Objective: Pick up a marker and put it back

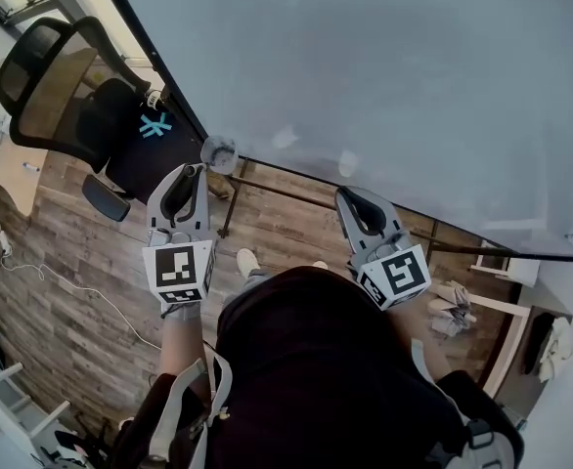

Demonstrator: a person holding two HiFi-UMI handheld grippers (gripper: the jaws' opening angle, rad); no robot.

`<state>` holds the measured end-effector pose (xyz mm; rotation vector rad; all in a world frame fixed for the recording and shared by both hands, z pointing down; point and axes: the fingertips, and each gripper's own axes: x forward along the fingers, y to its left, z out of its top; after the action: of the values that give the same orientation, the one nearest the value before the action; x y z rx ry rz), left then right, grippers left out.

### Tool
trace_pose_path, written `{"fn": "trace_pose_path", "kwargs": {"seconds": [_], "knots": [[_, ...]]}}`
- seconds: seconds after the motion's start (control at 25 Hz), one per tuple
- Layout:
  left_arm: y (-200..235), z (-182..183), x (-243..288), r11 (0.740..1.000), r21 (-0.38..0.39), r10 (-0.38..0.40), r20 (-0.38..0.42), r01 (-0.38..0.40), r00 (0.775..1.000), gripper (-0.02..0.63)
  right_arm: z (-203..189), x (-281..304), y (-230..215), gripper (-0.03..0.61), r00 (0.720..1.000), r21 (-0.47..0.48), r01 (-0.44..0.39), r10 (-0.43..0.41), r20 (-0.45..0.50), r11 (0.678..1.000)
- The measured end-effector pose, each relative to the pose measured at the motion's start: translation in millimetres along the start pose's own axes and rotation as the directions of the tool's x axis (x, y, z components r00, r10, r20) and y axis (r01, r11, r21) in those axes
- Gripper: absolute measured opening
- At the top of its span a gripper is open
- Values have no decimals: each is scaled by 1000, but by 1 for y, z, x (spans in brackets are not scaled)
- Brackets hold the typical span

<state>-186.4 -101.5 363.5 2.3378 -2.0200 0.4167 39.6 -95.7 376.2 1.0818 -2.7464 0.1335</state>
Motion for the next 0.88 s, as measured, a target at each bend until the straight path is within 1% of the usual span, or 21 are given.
{"fn": "trace_pose_path", "kwargs": {"seconds": [0.12,0.44,0.56,0.88], "knots": [[-2,2,14,1000,2,-23,16,23,1000,74,0,-1,-9,23,1000,6,31,-31,-1,1000],[-5,-17,43,997,-16,-72,-26,72,997,74,-4,-2,-19,21,996,20,89,-89,-11,996],[-7,-26,49,996,-29,-82,-46,81,996,74,-7,-4,-22,22,994,24,106,-105,-19,994],[-13,-49,63,994,-31,-110,-86,107,990,74,-12,-10,-26,21,990,33,142,-141,-30,989]]}}
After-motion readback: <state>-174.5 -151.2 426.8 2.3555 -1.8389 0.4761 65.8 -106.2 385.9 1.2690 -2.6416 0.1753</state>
